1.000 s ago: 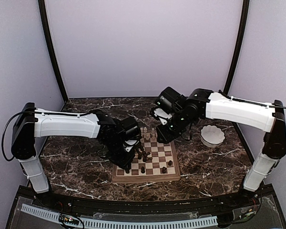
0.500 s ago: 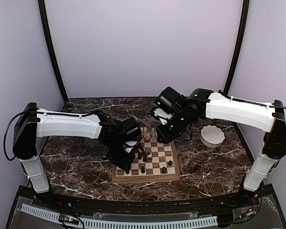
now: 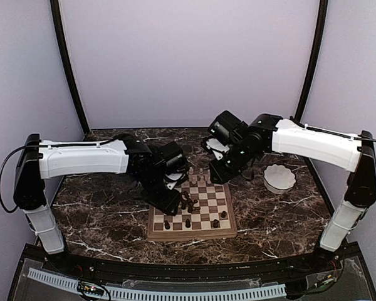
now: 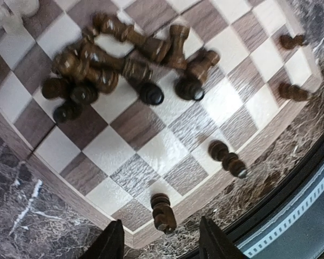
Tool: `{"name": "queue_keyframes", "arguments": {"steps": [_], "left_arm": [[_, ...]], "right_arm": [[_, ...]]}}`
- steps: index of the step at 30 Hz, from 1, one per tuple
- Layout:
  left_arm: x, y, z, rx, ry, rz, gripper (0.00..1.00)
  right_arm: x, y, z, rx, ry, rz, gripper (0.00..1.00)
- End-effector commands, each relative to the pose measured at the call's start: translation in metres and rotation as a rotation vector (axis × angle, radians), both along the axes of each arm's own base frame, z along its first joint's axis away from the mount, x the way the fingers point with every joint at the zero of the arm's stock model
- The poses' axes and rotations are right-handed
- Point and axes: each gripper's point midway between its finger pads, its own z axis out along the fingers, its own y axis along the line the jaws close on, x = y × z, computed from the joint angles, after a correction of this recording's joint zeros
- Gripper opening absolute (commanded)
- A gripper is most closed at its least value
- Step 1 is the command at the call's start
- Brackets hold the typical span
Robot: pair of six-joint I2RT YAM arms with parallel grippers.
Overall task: Set up the chess pieces on the board
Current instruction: Place the knight at g8, then pick up the pawn from the chessboard.
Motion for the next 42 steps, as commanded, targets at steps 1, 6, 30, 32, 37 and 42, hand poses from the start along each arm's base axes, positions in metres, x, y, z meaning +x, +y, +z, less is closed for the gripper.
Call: {"name": "queue_keyframes", "arguments": {"steps": [1,6,30,32,37,42], "left_arm": [[0.027,0.004,0.063,-0.052,-0.176,0.012,0.50],[0.055,0.001,0.092,-0.163,-0.219,0.138,0.50],[0.079,0.048,0.091,-0.333,-0.189,0.394,0.46],[0.080,0.049,0.091,-0.332,-0.190,0.391,0.46],[0.081,0.049,0.090,-0.331,-0.188,0.389,0.46],[0.081,0.049,0.089,-0.330,-0.182,0.384,0.46]], "right_arm": [[0.003,0.014,0.003,0.059,0.004,0.057,0.29],[-0.013,0.026,-0.031,0.081,0.100,0.149,0.22],[-0.031,0.086,-0.086,-0.066,0.173,0.374,0.27],[-0.032,0.086,-0.090,-0.070,0.186,0.372,0.27],[-0.032,0.087,-0.094,-0.075,0.195,0.373,0.25],[-0.033,0.090,-0.099,-0.072,0.209,0.375,0.22]]}}
